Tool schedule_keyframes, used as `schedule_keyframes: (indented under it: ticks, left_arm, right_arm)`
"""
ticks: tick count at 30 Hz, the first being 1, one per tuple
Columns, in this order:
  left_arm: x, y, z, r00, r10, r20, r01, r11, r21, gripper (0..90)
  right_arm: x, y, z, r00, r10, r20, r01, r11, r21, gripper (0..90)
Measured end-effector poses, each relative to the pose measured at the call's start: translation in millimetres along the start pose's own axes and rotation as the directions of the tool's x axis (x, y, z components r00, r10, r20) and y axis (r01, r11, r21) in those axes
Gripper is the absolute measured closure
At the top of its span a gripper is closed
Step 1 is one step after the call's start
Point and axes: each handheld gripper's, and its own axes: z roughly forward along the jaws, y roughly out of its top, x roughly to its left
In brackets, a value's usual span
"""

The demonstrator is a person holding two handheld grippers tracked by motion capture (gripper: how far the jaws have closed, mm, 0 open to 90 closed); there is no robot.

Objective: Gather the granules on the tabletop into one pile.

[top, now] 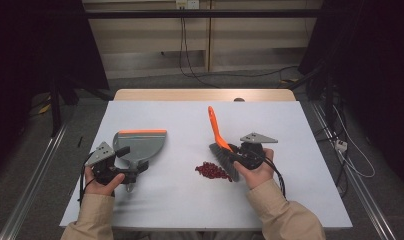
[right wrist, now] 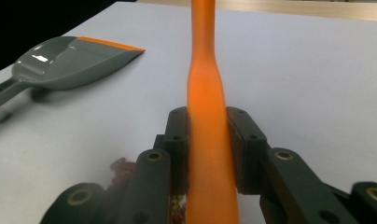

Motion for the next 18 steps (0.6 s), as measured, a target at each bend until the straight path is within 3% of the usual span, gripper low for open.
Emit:
schedule_keyframes:
  ticks: [5,10,18]
  left_arm:
    - [0.3,0.1,-0.3,1.0,-0.002,-0.002,0.002,1.0,0.001,5.0]
    - [-0.1,0.1,-0.2,1.0,-0.002,0.002,0.002,1.0,-0.002,5.0]
    - [-1.6,0.2,0.6,1.0,0.003,0.003,-0.003,1.0,0.001,5.0]
  right_arm:
    - [4.0,8.8,7.0,0.9997,-0.012,-0.021,0.011,1.0,-0.027,71.8]
    - [11.4,15.2,-4.6,0.9981,-0.05,-0.037,0.048,0.998,-0.048,71.8]
    - [16.7,-7.0,-25.8,0.9971,-0.073,-0.022,0.072,0.996,-0.051,71.8]
